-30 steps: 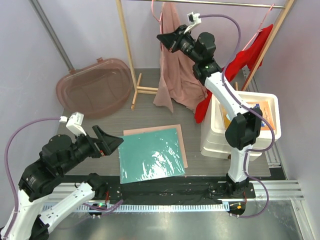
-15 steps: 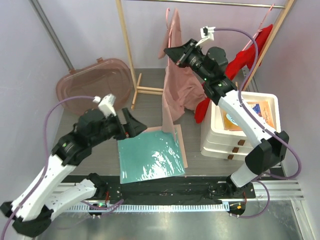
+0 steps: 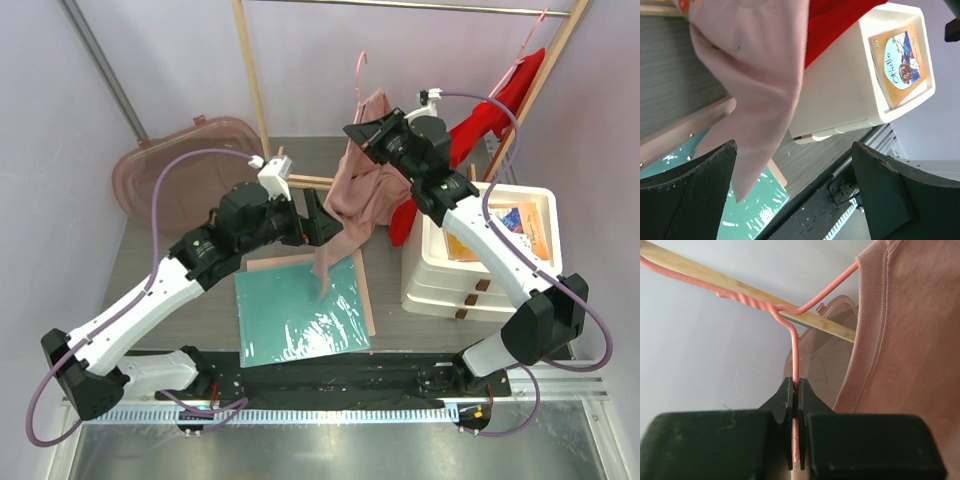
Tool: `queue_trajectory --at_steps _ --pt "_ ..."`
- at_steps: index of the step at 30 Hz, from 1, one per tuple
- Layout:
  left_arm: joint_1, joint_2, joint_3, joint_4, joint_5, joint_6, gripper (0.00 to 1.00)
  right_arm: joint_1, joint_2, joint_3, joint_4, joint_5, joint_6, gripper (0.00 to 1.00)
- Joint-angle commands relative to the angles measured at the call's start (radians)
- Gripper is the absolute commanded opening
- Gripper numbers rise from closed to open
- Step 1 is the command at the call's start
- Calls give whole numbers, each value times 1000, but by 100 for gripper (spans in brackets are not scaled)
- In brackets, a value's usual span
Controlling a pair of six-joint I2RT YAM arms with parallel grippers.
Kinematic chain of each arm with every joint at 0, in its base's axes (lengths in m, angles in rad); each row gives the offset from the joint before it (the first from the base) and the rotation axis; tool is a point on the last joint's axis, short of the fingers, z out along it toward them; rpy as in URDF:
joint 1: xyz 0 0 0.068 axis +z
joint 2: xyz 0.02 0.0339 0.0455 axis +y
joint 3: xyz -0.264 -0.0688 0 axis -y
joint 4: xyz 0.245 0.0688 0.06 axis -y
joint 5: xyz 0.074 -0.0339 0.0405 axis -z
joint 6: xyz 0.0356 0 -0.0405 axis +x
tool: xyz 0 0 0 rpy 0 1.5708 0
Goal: Remove the t-shirt from the hanger
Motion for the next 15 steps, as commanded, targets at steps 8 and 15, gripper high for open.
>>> queue_trajectory --at_steps 8,15 --pt "-11 109 -11 124 -95 80 70 20 -88 -9 57 69 86 1" --pt "-11 82 -37 93 -95 61 26 26 -113 -14 44 128 64 1"
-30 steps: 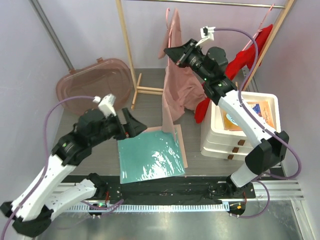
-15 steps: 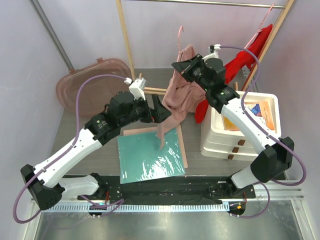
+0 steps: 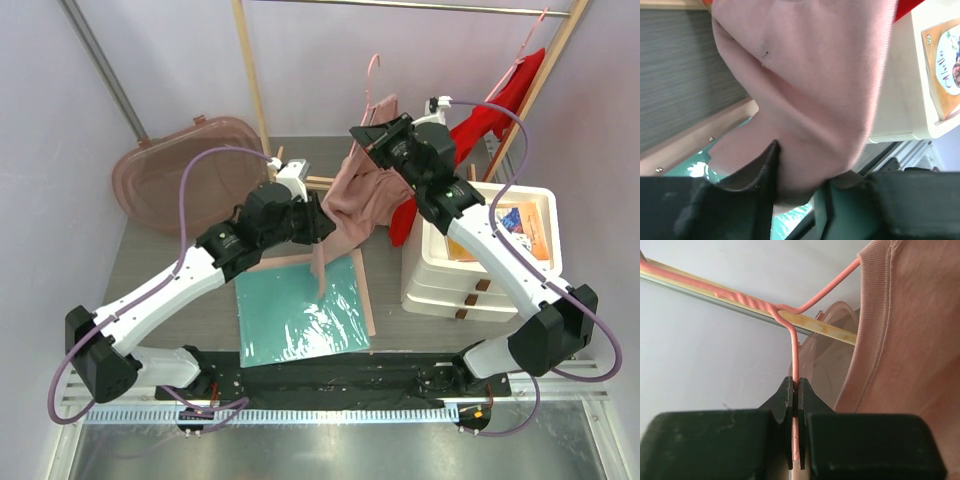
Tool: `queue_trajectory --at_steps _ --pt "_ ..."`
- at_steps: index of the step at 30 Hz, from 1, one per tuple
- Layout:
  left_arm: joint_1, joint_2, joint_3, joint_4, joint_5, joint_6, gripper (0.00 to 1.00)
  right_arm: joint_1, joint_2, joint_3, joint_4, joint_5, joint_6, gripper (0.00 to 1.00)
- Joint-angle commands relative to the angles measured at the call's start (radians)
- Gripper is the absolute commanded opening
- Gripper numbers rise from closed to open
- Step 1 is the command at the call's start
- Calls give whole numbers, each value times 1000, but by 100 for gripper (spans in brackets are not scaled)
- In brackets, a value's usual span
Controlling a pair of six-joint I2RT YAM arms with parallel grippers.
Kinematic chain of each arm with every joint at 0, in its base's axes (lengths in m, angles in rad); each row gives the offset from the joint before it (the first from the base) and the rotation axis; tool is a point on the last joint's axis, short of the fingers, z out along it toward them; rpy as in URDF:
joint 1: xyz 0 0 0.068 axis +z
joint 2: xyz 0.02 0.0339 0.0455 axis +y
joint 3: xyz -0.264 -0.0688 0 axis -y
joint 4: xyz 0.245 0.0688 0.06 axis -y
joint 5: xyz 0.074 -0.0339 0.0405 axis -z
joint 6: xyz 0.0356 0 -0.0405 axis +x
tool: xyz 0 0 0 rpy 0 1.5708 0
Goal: Remove the t-shirt from the hanger
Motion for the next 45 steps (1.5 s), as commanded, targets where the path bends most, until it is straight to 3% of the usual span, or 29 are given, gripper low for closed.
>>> queue_trajectory --at_steps 1,3,5,10,21,28,35,41,45 --pt "1 -54 -30 26 -41 -13 21 9 -49 35 67 52 4 1" --pt "1 -67 -46 29 -55 -34 5 8 -43 38 64 71 19 1" --pt "1 -77 -47 26 -53 -56 0 8 -31 46 61 94 28 1" --pt "1 -94 -50 -14 -50 -68 0 8 -17 72 32 167 30 1" --pt "1 -206 -60 -86 -99 -74 0 8 20 155 -112 508 36 1" --pt "3 -246 -101 -163 -168 -109 0 6 40 198 -195 538 113 1" --pt "3 -278 -170 -137 -127 -126 0 -8 3 164 -206 574 194 1" --pt "9 -263 -178 -131 -145 -135 0 -21 -20 156 -198 526 278 1" --pt "27 -211 -155 -105 -106 -140 0 -26 -33 138 -181 399 349 1"
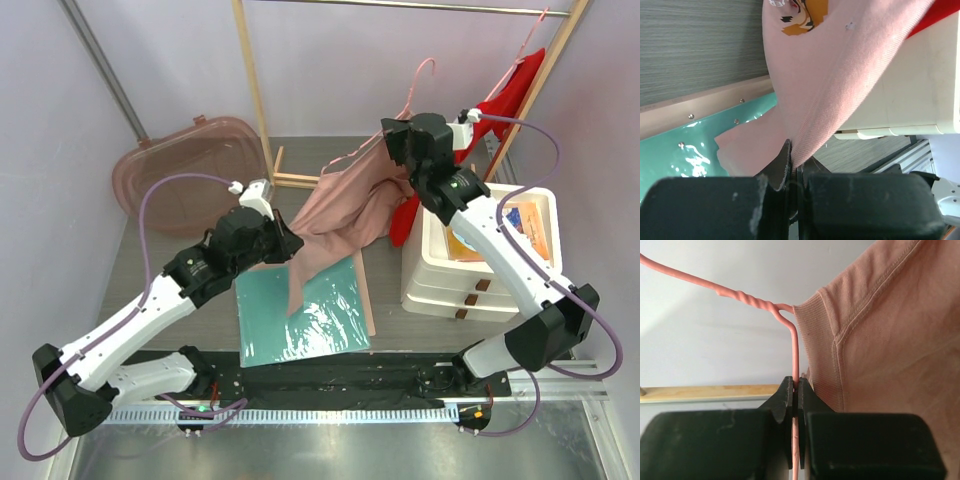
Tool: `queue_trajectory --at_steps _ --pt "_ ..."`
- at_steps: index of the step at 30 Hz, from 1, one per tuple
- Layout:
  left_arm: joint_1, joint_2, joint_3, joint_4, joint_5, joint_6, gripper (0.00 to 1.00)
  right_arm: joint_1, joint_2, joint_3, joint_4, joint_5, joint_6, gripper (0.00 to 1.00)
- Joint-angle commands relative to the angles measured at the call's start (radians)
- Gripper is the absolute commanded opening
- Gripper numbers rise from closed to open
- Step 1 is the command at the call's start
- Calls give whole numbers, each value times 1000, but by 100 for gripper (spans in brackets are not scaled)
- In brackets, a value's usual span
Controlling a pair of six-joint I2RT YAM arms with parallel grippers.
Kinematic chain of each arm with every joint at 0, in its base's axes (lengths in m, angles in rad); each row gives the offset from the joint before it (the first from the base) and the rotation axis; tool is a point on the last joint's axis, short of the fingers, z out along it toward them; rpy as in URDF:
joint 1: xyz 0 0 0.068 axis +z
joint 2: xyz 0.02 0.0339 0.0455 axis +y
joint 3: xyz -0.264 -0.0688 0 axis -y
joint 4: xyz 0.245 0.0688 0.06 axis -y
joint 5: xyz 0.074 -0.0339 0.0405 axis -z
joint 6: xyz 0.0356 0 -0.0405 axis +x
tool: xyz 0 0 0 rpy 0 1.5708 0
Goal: Remove the t-shirt from the hanger
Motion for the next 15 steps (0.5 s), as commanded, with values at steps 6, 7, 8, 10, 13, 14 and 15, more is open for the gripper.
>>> queue_trajectory --at_steps 6,7,8,10,13,14,15 --pt "60 104 37 58 56 -16 0 -29 -112 -32 106 -103 137 1" --pt "69 115 40 64 70 -25 0 -32 -126 -37 106 -128 165 1" --pt "80 129 46 73 89 -30 0 -36 -132 -46 110 -151 183 1" --pt "115 175 78 110 138 -37 0 -38 -143 -58 114 -235 275 1" --pt "147 262 182 138 220 -36 0 -41 -145 -70 113 -356 404 1" --pt "150 287 214 142 234 -27 0 -41 -143 -76 110 -384 441 1" --pt "156 319 246 142 245 -25 0 -41 -140 -77 111 -418 465 1"
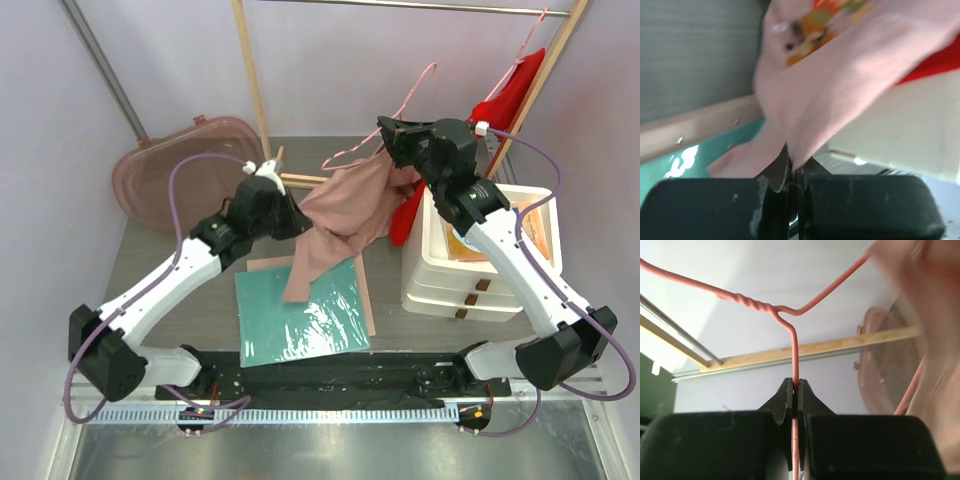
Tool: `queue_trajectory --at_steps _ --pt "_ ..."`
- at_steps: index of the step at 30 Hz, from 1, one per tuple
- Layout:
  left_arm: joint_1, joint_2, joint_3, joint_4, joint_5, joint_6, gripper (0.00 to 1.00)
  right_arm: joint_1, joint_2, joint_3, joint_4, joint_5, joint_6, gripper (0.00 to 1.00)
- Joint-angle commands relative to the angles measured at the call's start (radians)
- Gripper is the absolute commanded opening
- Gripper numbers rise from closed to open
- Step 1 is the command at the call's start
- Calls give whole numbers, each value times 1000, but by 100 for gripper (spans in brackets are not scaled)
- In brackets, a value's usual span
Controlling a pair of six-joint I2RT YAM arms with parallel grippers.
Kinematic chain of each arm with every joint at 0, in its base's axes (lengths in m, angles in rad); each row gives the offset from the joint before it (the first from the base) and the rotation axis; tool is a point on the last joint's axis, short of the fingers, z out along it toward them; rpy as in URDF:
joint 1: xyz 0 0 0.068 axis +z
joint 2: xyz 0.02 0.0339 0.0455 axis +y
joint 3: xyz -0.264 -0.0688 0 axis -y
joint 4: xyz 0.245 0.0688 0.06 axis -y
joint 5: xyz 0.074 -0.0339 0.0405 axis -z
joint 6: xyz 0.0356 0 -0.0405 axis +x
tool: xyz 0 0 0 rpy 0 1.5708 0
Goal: Remove the t-shirt from the hanger
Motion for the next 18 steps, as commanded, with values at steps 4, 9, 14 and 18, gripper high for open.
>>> queue_trajectory --at_steps 4,9,14,18 --pt "32 264 348 107 190 3 0 0 -28 9 70 -219 218 1" --pt "58 383 475 97 238 -20 0 2 -85 18 58 -185 183 1" --pt "126 385 504 96 284 -51 0 2 -125 45 61 -150 73 1" --pt "175 305 531 42 254 2 0 2 -134 74 62 -133 -80 1"
